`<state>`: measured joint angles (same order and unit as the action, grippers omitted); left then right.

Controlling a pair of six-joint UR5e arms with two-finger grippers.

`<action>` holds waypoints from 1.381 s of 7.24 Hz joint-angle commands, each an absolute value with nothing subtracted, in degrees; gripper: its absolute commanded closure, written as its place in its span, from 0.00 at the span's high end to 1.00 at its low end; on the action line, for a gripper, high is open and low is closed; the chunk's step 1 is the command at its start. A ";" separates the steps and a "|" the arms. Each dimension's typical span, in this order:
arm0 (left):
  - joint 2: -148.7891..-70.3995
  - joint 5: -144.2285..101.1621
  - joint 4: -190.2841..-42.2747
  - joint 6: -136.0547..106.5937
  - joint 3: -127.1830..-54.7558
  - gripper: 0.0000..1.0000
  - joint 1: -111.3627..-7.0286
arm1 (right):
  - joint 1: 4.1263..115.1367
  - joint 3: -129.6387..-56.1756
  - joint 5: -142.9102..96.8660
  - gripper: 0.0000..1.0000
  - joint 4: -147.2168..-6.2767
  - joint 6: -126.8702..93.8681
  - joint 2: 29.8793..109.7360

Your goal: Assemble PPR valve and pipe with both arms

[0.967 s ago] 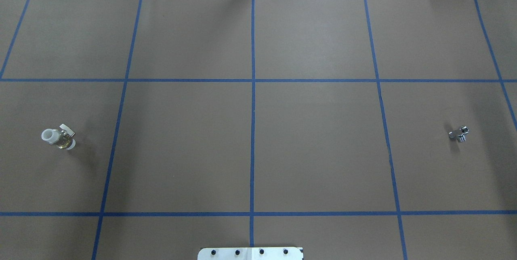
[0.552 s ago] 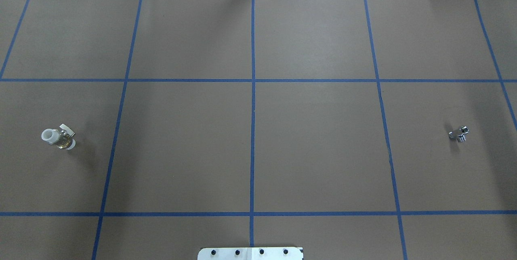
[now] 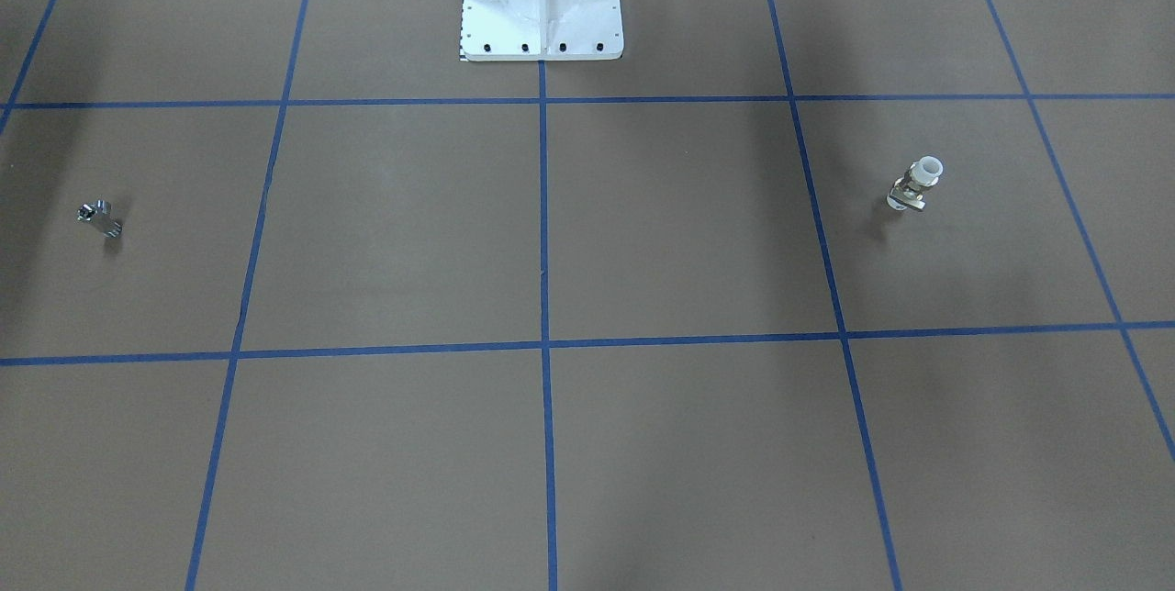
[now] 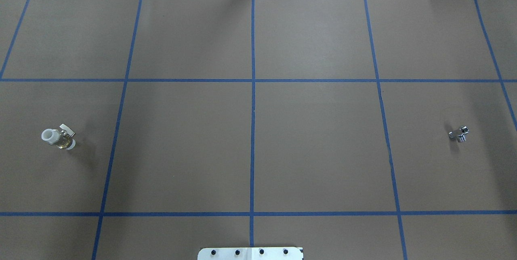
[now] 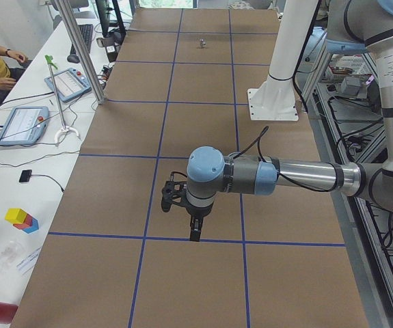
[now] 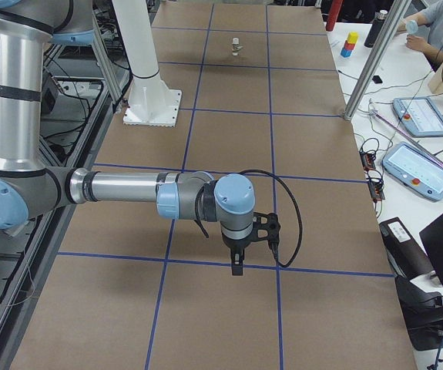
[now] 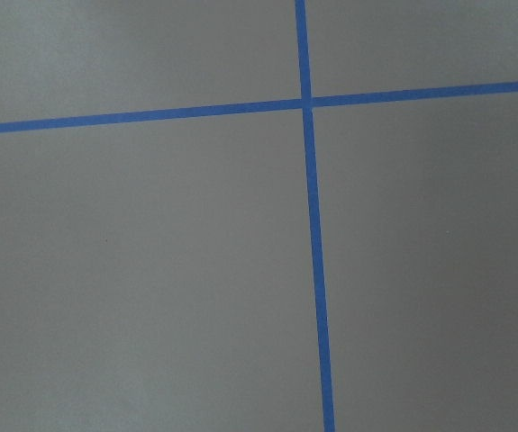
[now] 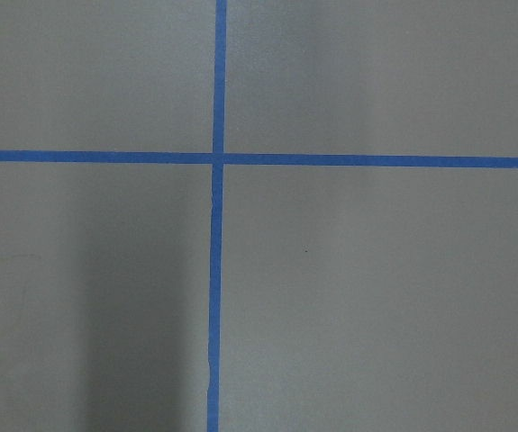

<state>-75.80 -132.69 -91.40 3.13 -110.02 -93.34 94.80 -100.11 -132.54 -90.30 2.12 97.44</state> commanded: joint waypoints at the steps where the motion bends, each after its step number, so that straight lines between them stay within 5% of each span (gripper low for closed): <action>1: -78.74 -132.71 -97.02 2.81 -109.08 1.00 -90.21 | 94.83 -100.11 -132.63 1.00 -90.26 2.11 97.47; 10: -83.94 -127.30 -114.95 -34.68 -109.16 1.00 -57.08 | 94.75 -100.99 -132.98 1.00 -90.26 2.11 98.17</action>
